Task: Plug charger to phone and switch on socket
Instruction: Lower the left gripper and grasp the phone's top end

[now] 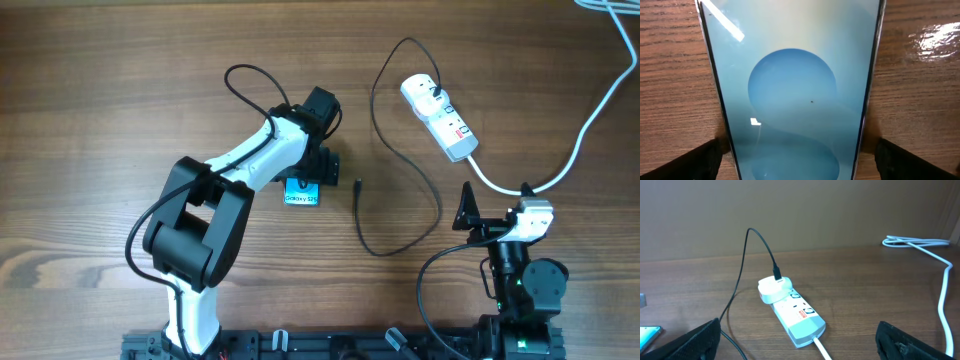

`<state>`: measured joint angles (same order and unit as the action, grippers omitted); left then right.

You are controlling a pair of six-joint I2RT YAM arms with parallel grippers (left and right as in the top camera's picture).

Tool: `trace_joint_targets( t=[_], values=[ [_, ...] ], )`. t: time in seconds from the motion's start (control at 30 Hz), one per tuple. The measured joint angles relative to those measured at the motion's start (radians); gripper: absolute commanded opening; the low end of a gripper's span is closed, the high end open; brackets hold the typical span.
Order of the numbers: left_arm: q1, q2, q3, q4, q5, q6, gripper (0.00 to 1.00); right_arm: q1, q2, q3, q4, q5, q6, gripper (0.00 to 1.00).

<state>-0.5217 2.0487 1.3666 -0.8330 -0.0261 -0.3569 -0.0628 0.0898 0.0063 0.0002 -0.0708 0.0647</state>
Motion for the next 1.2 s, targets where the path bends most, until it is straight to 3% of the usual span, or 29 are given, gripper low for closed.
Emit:
trace_joint_targets(
  t=[0.2, 0.4, 0.77, 0.97, 1.17, 1.2],
  values=[
    [0.001, 0.001, 0.001, 0.000, 0.000, -0.007, 0.96, 0.000, 0.000, 0.000, 0.000, 0.000, 0.000, 1.00],
    [0.003, 0.001, 0.002, 0.000, -0.002, -0.011, 0.85, 0.000, 0.000, 0.000, 0.000, 0.000, 0.000, 1.00],
    [0.005, 0.004, 0.006, -0.016, 0.002, -0.061, 0.81, 0.000, 0.000, 0.000, 0.000, 0.000, 0.000, 1.00],
    [0.005, 0.004, 0.007, -0.025, 0.005, -0.080, 0.74, 0.000, 0.000, 0.000, 0.000, 0.000, 0.000, 1.00],
    [0.005, 0.004, 0.007, -0.030, 0.008, -0.094, 0.73, 0.000, 0.000, 0.000, 0.000, 0.000, 0.000, 1.00],
    [0.005, 0.004, 0.007, -0.030, 0.009, -0.097, 0.77, 0.000, 0.000, 0.000, 0.000, 0.000, 0.000, 1.00]
  ],
)
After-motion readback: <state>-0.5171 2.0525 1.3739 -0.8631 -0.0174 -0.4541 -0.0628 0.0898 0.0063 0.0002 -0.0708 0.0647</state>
